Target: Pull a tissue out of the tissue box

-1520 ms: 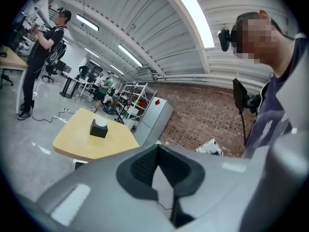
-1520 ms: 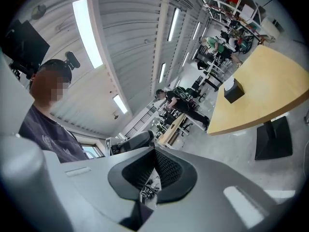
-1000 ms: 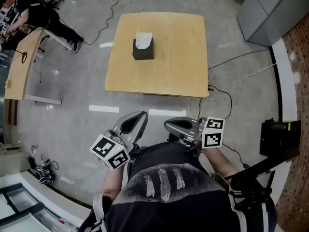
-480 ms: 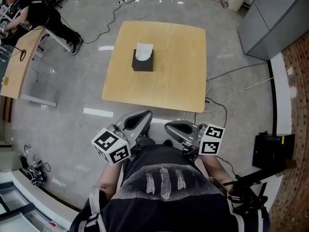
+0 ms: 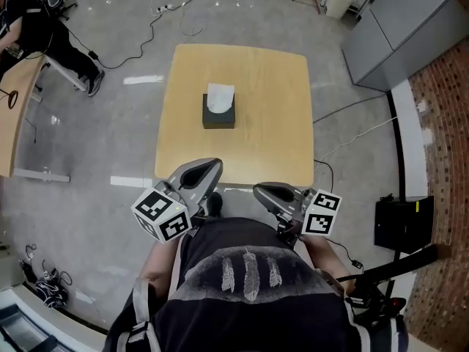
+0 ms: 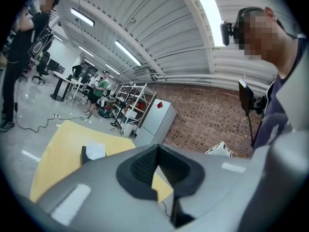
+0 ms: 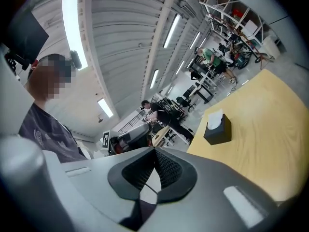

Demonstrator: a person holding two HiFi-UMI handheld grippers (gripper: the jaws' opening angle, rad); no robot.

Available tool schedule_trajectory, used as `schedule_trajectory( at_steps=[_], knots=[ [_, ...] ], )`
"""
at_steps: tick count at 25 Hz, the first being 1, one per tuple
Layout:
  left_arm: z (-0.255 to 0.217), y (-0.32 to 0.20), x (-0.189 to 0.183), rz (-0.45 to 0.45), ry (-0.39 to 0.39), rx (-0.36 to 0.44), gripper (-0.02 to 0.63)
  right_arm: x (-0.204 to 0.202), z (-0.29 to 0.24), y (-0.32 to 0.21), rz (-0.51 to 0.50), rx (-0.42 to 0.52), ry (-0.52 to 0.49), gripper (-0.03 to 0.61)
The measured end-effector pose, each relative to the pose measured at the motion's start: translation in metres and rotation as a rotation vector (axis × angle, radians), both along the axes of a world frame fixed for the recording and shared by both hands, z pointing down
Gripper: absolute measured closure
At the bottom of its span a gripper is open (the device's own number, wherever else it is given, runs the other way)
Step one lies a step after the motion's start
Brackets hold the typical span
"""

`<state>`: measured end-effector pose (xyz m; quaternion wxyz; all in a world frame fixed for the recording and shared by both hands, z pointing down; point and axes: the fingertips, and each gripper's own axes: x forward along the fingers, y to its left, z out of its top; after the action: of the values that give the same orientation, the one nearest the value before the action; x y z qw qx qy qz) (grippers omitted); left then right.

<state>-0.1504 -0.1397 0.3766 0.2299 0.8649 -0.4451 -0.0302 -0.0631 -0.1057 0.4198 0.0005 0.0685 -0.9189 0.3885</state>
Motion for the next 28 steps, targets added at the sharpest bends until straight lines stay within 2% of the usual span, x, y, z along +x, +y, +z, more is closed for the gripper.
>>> schedule_trajectory(
  at_steps=[6, 9, 14, 18, 24, 25, 28],
  knots=[
    [0.007, -0.032, -0.067, 0.051, -0.018, 0.005, 0.614, -0.058, 0.002, -0.009, 0.035, -0.03, 0.04, 0.581],
    [0.015, -0.058, -0.087, 0.07, -0.039, 0.001, 0.614, -0.071, 0.004, -0.021, 0.059, -0.035, 0.055, 0.581],
    [0.024, -0.102, -0.095, 0.089, -0.081, -0.008, 0.614, -0.063, 0.006, -0.046, 0.122, -0.062, 0.042, 0.581],
    [0.035, -0.135, -0.097, 0.084, -0.152, -0.023, 0.614, -0.062, 0.003, -0.06, 0.112, -0.058, 0.024, 0.581],
    [0.066, -0.183, -0.105, 0.096, -0.237, -0.133, 0.609, -0.067, -0.003, -0.075, 0.061, -0.06, 0.012, 0.581],
    [0.075, -0.191, -0.104, 0.105, -0.246, -0.159, 0.595, -0.065, 0.0, -0.078, 0.059, -0.056, 0.018, 0.581],
    [0.105, -0.214, -0.095, 0.142, -0.248, -0.242, 0.438, -0.056, 0.016, -0.088, 0.049, -0.057, 0.036, 0.581]
  ],
)
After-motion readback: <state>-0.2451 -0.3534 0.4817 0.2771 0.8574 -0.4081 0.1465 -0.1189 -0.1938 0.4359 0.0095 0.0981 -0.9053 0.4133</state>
